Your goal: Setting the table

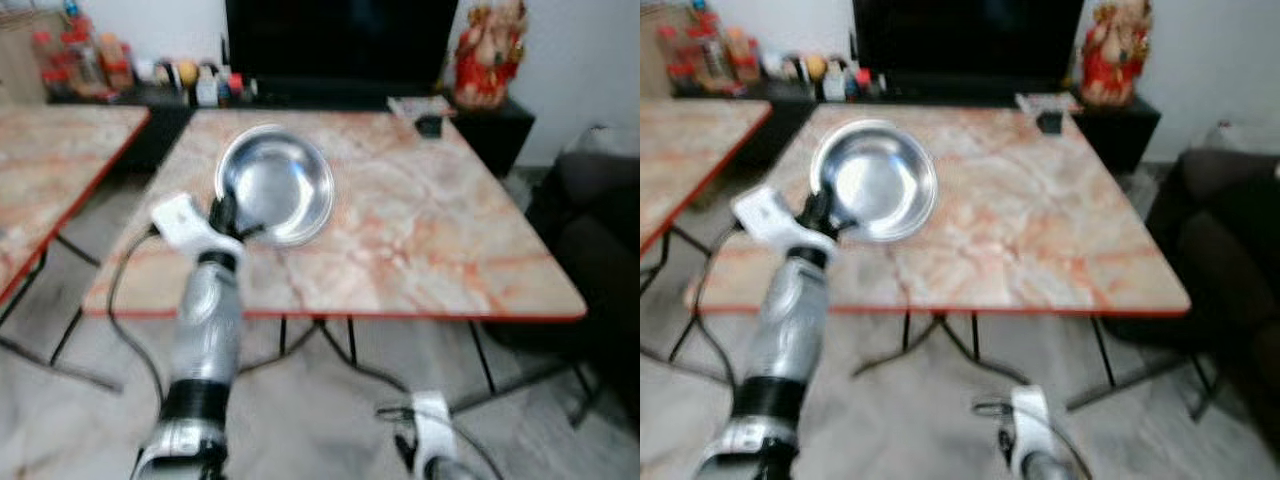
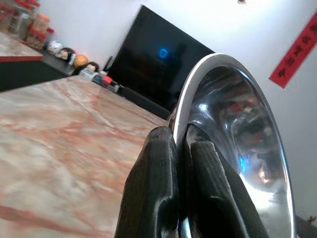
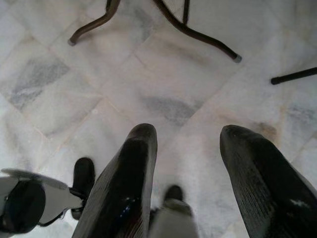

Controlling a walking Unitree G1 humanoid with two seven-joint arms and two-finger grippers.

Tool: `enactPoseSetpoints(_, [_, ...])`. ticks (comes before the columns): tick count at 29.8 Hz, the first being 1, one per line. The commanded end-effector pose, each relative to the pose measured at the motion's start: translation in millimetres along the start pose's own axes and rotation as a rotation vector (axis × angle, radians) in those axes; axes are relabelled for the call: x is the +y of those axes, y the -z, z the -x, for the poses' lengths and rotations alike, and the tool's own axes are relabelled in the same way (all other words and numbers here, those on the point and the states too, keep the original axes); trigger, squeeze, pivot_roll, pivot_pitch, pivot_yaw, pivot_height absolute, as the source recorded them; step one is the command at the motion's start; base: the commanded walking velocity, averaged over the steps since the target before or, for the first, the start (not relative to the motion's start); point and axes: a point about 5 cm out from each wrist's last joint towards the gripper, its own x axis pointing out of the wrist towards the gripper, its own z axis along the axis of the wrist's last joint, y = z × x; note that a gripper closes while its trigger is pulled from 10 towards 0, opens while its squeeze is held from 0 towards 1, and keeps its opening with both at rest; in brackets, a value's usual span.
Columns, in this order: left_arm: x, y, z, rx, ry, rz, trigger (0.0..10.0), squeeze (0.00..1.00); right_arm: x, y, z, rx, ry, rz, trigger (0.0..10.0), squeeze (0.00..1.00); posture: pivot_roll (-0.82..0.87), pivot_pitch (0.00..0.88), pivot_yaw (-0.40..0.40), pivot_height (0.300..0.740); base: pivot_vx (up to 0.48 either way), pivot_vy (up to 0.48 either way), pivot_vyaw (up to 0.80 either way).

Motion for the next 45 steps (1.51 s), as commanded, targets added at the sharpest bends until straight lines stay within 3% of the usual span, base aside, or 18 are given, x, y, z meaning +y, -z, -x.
enactPoseSetpoints(1, [-16.8,2.2,-0.2,0.004,0.068,0.018,10.0,0.00,-9.3,-0.8,1.1,-0.004,0.025,-0.002,10.0,0.00,0.05,0.000,-0.026,0.740,0.000,0.000,0.00])
enactPoseSetpoints(9, [-15.1,1.3,1.2,-0.002,0.065,0.025,10.0,0.00,-9.1,0.5,1.3,0.000,0.025,-0.002,10.0,0.00,0.05,0.000,-0.024,0.740,0.064,0.000,0.00])
enactPoseSetpoints(35, [-13.8,1.6,0.5,0.000,0.062,0.024,10.0,0.00,-8.6,1.9,1.5,0.005,0.022,0.001,10.0,0.00,0.05,0.000,-0.020,0.740,0.336,0.000,0.00])
enactPoseSetpoints(41, [-12.3,11.4,5.4,0.091,0.091,0.058,10.0,0.00,-5.6,2.6,1.1,0.009,0.013,0.003,10.0,0.00,0.06,0.000,-0.015,0.740,0.000,0.000,0.00])
enactPoseSetpoints(45, [-5.5,26.4,15.7,0.218,0.082,0.087,10.0,0.00,-4.5,3.2,1.0,0.011,0.011,0.001,10.0,0.00,0.06,0.000,-0.010,0.740,0.000,0.000,0.00])
